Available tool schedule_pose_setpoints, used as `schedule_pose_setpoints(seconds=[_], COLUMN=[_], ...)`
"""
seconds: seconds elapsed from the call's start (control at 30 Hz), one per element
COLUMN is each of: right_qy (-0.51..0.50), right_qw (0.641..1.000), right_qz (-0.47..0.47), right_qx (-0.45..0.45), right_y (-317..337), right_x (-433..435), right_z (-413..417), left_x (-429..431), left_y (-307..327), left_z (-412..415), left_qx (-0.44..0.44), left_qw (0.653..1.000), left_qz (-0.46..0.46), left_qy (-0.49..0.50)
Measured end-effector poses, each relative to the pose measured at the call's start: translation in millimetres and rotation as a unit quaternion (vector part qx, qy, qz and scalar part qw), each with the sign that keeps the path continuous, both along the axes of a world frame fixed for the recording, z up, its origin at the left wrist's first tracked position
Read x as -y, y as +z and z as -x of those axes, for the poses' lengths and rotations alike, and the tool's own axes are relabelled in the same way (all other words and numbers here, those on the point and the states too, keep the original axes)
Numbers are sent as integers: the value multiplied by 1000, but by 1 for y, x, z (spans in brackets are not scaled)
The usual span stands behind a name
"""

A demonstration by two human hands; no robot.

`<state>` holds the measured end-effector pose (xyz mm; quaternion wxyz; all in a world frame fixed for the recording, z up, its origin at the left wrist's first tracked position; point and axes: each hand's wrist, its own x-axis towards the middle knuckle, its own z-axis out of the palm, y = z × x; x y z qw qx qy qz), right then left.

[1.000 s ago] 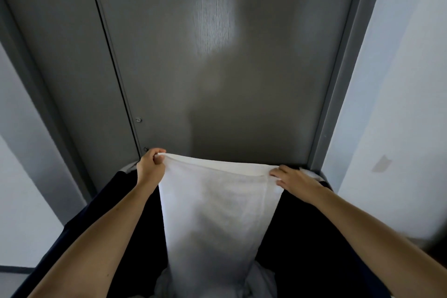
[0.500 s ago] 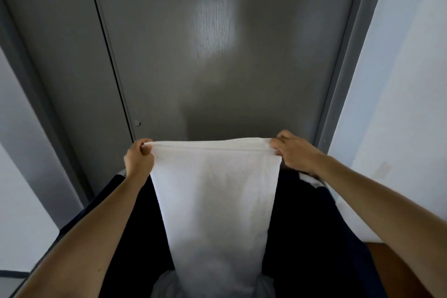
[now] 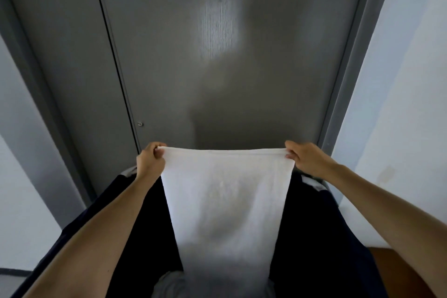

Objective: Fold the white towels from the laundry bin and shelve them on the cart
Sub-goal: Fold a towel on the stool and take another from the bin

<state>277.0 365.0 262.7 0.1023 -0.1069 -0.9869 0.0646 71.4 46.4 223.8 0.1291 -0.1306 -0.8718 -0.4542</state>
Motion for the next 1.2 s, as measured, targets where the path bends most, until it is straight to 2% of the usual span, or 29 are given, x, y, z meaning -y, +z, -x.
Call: schedule_pose_setpoints(seconds=[0.1, 0.27, 0.33, 0.43, 0.53, 0.6, 0.67, 0.73, 0.8, 0.83, 0.93, 1.0, 1.13, 1.2], right_qy=[-15, -28, -85, -121, -140, -149, -157, -153, -142, -136, -113, -119, -150, -173], right_qw=[997, 1000, 995, 974, 970, 975, 982, 987, 986, 988, 987, 980, 988, 982], right_qz=[43, 6, -37, -158, -194, -166, -89, -59, -67, -64, -77, -60, -2, 60], right_qx=[-59, 1, 31, 108, 51, -24, -54, -2, 52, 44, -88, -147, -29, -40], right_y=[8, 16, 11, 8, 44, 74, 78, 55, 36, 39, 70, 76, 39, 35], right_x=[-1, 7, 15, 28, 31, 28, 28, 34, 36, 36, 32, 32, 31, 30], right_z=[4, 8, 13, 16, 24, 31, 31, 19, 8, 7, 16, 17, 4, 0], left_x=[-2, -5, -11, -16, -14, -13, -12, -7, 0, 2, 3, 1, 2, 2], left_y=[14, 22, 23, 27, 62, 87, 87, 63, 46, 51, 84, 89, 51, 49], left_z=[7, 6, 3, -5, 0, 9, 10, -1, -10, -11, -3, -5, -28, -31], left_qx=[-3, 9, 20, 29, -13, -34, -35, -29, -29, -33, -32, -17, 47, 72], left_qw=[1000, 1000, 1000, 999, 997, 991, 994, 999, 999, 998, 990, 988, 990, 984], left_qz=[-9, -3, -8, -14, -76, -127, -90, -12, 5, -7, -109, -123, -122, -151], left_qy=[-8, -11, -19, -15, 13, 33, 43, 41, 38, 46, 87, 95, 57, 53])
